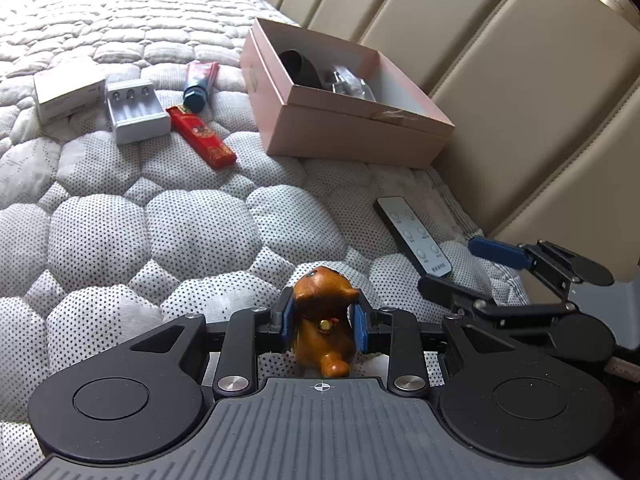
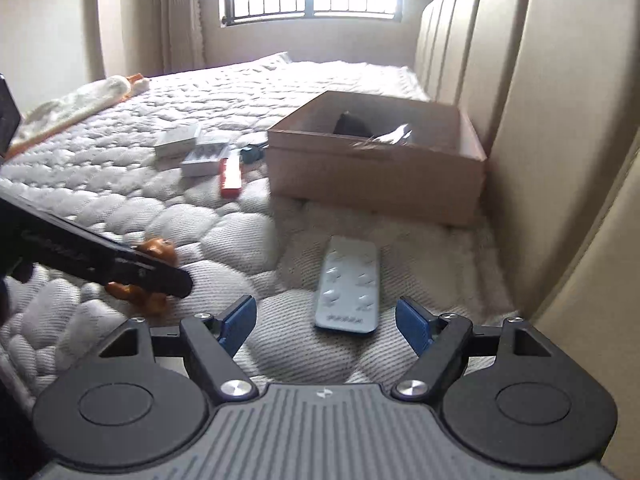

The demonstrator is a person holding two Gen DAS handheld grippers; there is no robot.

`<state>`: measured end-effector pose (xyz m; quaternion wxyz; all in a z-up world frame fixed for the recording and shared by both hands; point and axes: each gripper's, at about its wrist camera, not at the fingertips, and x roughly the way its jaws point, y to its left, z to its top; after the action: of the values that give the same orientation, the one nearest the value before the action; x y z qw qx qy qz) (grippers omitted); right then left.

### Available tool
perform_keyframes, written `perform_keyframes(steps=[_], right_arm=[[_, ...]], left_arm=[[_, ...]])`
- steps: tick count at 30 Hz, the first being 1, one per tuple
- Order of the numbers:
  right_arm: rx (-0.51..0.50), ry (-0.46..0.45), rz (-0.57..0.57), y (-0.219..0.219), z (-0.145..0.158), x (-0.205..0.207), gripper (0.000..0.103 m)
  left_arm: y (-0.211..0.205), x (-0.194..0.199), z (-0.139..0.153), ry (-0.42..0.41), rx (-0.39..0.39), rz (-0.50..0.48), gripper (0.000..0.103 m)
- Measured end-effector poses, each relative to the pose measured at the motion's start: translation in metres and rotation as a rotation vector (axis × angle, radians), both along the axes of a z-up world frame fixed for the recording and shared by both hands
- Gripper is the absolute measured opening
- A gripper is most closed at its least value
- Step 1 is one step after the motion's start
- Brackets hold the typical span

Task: Organize rigid objects
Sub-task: 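Grasp the white remote with the right tool while the left tool holds the bear, then drop the bear into the pink box while the right tool places the remote in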

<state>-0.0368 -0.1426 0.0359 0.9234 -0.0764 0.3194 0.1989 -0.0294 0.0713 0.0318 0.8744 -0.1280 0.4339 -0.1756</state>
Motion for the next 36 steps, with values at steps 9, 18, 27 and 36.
perform_keyframes(steps=[9, 18, 27, 36], right_arm=[[0.002, -0.013, -0.021, -0.024, 0.007, 0.003, 0.078], [0.050, 0.050, -0.021, -0.008, 0.008, 0.036, 0.067], [-0.009, 0.129, -0.034, 0.011, -0.008, 0.054, 0.039], [-0.008, 0.059, -0.013, -0.003, 0.028, 0.011, 0.038]], left_arm=[[-0.004, -0.003, 0.002, -0.007, 0.027, 0.010, 0.032], [-0.002, -0.006, 0.002, -0.008, 0.024, 0.012, 0.032], [0.000, -0.010, 0.001, -0.010, 0.021, 0.010, 0.032], [-0.013, -0.021, 0.007, -0.060, 0.070, -0.060, 0.032]])
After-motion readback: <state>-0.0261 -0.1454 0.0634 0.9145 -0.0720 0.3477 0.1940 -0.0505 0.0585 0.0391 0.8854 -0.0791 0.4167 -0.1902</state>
